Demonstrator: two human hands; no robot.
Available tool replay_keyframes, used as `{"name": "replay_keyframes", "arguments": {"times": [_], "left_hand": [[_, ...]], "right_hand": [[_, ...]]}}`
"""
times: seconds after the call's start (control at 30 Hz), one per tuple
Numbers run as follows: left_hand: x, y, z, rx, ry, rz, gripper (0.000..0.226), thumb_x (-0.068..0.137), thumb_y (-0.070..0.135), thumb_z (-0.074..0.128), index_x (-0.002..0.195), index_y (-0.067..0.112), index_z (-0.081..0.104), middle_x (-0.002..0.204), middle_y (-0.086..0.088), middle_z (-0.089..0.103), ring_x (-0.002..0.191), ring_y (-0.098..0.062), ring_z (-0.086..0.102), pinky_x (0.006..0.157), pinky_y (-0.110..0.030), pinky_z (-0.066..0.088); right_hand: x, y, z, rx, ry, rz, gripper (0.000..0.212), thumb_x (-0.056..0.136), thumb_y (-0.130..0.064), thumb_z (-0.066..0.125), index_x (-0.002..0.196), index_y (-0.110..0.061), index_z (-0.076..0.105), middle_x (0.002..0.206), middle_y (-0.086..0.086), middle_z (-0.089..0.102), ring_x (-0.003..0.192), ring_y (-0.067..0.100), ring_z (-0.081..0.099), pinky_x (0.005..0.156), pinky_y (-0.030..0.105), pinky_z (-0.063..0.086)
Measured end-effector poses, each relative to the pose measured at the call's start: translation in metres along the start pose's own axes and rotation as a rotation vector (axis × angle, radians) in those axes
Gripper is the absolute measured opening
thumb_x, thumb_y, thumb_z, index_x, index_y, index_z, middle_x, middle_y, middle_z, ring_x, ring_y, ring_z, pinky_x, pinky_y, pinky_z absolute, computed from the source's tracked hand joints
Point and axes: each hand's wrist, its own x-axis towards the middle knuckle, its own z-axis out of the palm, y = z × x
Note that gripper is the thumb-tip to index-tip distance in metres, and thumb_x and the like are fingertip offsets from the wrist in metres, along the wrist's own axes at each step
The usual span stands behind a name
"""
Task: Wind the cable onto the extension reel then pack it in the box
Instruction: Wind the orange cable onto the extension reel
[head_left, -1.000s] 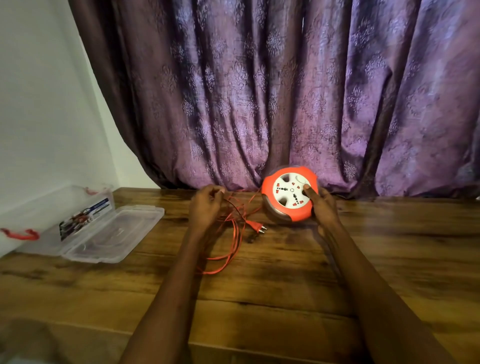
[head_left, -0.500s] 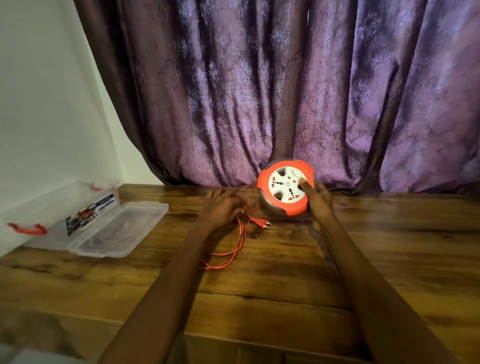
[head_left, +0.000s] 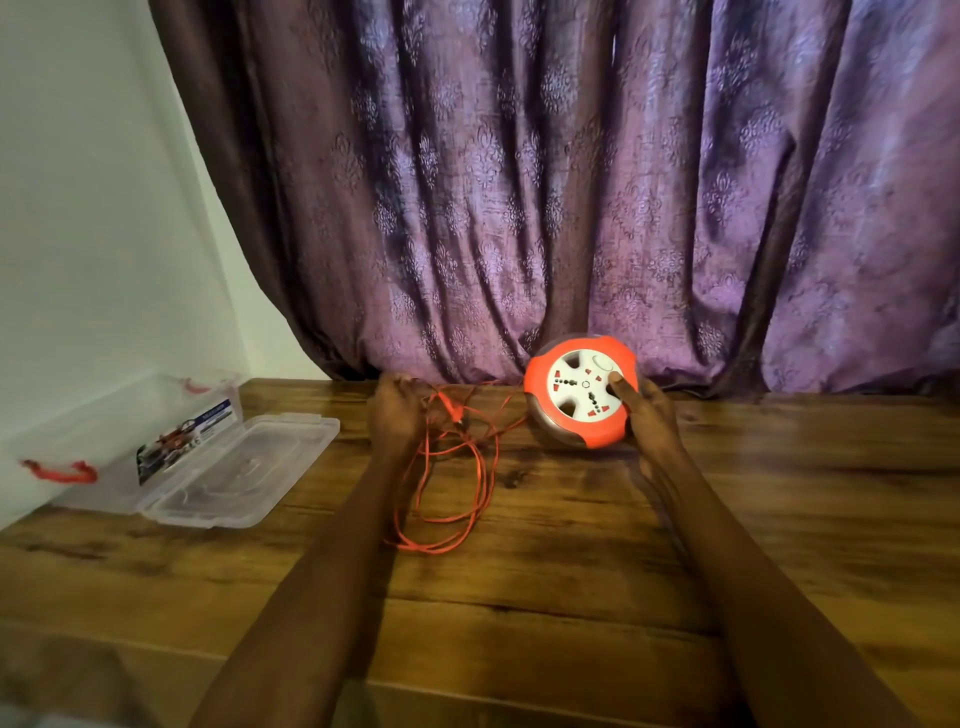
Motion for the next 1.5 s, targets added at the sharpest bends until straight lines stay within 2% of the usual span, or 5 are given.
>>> {"name": "replay_keyframes", "arguments": {"times": [0.27,0.4,0.57,1.37,1.5], "left_hand": [[0.002,-0.029,-0.021,-0.475,-0.223,-0.475,0.025,0.097,0.013,0.048,0.117,0.001,0.059,0.116,-0.022,0.059,0.087,-0.03,0.064,0.079,-0.04,0.061],[0.0,-0.017,-0.017,0.129,-0.001,0.057,0.028,0.089,0.007,0.055,0.117,0.005,0.06,0.118,-0.019,0.064,0.108,-0.037,0.06,0.094,-0.045,0.048],[-0.03,0.015,0.007,0.348,-0.619,0.309,0.032,0.086,0.046,0.064,0.111,0.026,0.065,0.113,-0.003,0.069,0.102,-0.026,0.067,0.087,-0.037,0.053],[0.004,0.003,-0.025,0.087,-0.283,-0.12,0.026,0.092,-0.001,0.051,0.069,0.009,0.06,0.042,0.005,0.056,0.03,0.004,0.05,0.033,-0.009,0.034],[0.01,-0.007,-0.025,0.234,-0.31,-0.119,0.014,0.091,0.018,0.061,0.088,0.006,0.068,0.083,-0.014,0.067,0.075,-0.021,0.064,0.066,-0.026,0.042]], "right_hand": [[-0.001,0.009,0.004,-0.015,0.007,0.005,0.024,0.087,-0.017,0.076,0.109,-0.007,0.071,0.102,0.012,0.076,0.081,0.02,0.073,0.074,0.037,0.059],[-0.002,0.012,0.008,-0.005,0.017,0.002,0.023,0.085,-0.018,0.077,0.106,-0.012,0.071,0.097,0.007,0.077,0.079,0.017,0.073,0.064,0.029,0.06],[-0.003,0.014,0.011,0.007,0.045,-0.031,0.013,0.085,-0.017,0.078,0.096,-0.017,0.071,0.088,0.0,0.077,0.073,0.013,0.073,0.061,0.028,0.059],[0.011,0.024,0.0,0.036,0.128,-0.054,0.035,0.085,-0.021,0.078,0.116,-0.007,0.07,0.11,0.012,0.075,0.101,0.03,0.071,0.093,0.051,0.057],[0.007,0.027,0.004,0.04,0.089,-0.054,0.032,0.086,-0.019,0.077,0.114,-0.006,0.071,0.108,0.013,0.075,0.09,0.023,0.071,0.084,0.042,0.059]]}}
